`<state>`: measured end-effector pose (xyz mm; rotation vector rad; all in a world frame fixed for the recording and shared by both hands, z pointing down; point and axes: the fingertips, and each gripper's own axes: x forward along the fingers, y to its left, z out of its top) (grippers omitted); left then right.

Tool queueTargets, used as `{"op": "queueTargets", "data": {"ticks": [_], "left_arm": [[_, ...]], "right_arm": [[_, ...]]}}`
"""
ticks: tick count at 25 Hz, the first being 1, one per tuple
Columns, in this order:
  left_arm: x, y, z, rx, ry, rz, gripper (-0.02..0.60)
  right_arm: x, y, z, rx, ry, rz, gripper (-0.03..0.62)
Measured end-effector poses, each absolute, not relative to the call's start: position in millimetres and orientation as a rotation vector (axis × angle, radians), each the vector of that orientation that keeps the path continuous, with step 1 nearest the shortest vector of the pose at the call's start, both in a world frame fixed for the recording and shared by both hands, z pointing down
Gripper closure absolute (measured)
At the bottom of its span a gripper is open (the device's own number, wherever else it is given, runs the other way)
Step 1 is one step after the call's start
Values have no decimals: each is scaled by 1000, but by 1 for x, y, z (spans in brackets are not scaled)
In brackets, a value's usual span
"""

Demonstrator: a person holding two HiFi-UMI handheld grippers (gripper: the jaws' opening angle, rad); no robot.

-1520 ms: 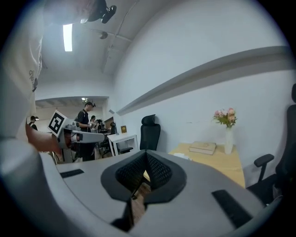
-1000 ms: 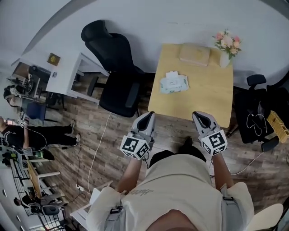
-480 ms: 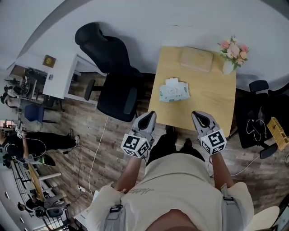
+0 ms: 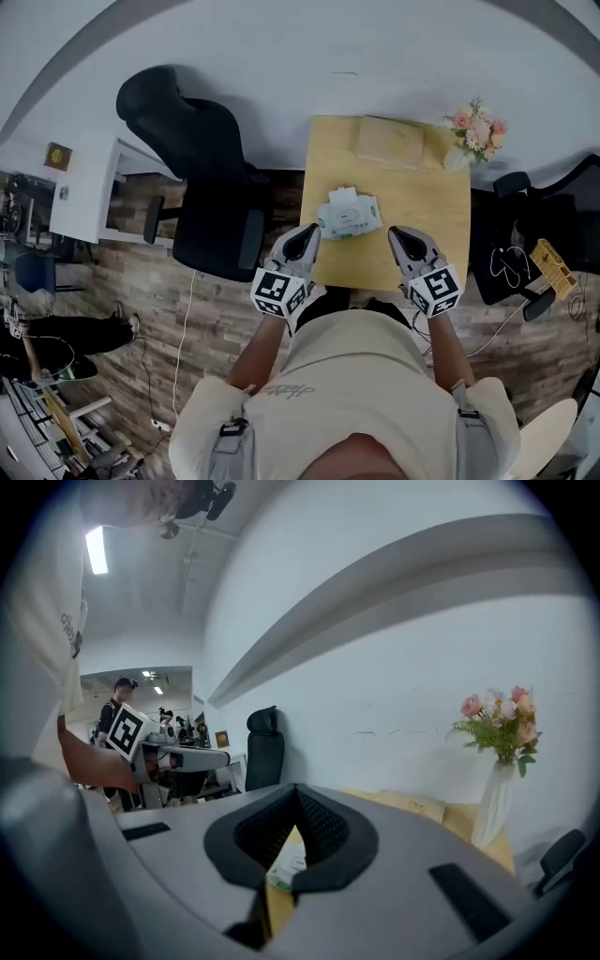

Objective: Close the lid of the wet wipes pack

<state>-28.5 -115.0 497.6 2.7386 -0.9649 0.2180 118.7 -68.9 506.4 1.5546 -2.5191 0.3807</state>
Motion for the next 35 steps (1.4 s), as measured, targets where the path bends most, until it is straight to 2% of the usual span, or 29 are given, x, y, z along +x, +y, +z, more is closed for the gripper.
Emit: {"op": "queueTargets", "data": {"ticks": [13, 35], "left_arm": [[-44, -177, 546, 2716, -836, 281, 565], [-11, -176, 634, 2489, -879, 523, 565]], "right_arm": [[88, -135, 527, 1544, -2413, 399, 594], [116, -189, 617, 1352, -2396, 505, 594]]}}
